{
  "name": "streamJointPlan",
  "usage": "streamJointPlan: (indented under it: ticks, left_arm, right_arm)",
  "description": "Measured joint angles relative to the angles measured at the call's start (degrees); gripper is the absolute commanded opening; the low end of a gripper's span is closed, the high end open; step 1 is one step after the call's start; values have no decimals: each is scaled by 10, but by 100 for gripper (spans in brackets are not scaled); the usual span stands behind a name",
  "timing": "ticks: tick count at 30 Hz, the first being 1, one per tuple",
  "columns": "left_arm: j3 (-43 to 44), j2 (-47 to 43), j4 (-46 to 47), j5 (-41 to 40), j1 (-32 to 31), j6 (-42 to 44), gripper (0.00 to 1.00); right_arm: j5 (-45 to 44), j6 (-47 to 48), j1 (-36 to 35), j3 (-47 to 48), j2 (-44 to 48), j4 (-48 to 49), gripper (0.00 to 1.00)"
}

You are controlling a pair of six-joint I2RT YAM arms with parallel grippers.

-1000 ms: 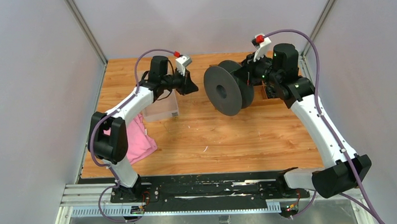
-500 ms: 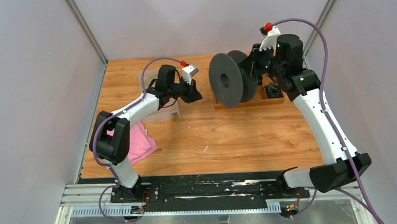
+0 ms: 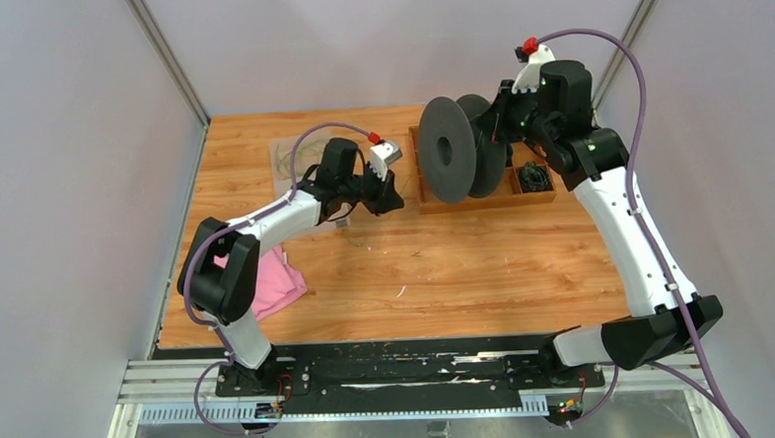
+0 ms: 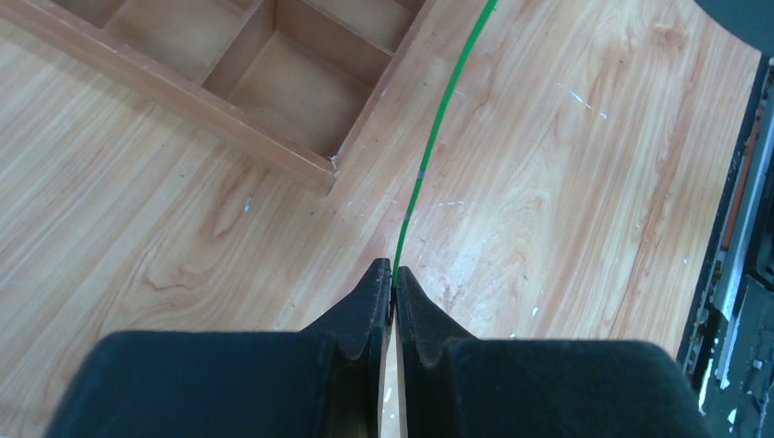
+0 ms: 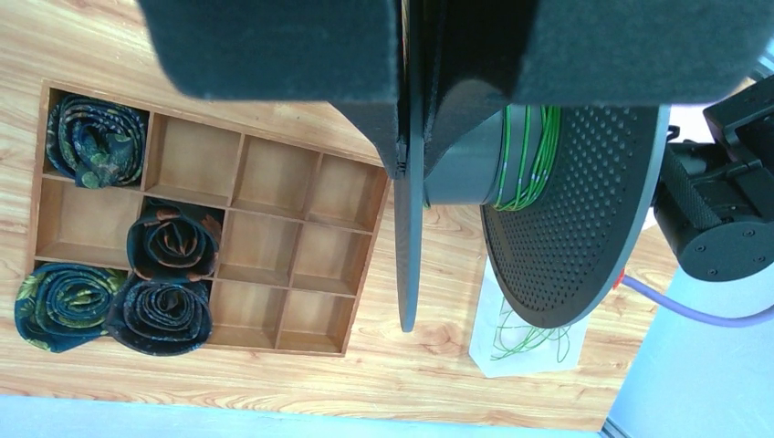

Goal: Wrap the cables
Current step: Wrap the cable around the cable reel.

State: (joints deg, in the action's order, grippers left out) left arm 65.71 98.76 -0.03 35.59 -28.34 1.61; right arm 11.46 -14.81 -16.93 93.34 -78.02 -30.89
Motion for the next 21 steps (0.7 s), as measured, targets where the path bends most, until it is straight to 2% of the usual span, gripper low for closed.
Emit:
streamJointPlan:
  ticks: [9, 21]
  left_arm:
    - [-17, 0, 2, 9, -24, 15, 11]
    - [-36, 0, -1, 19, -47, 35, 9]
  right_arm:
    - [-26, -4, 5, 20, -6, -10, 1]
    - [-46, -3, 10, 42, -12, -14, 1]
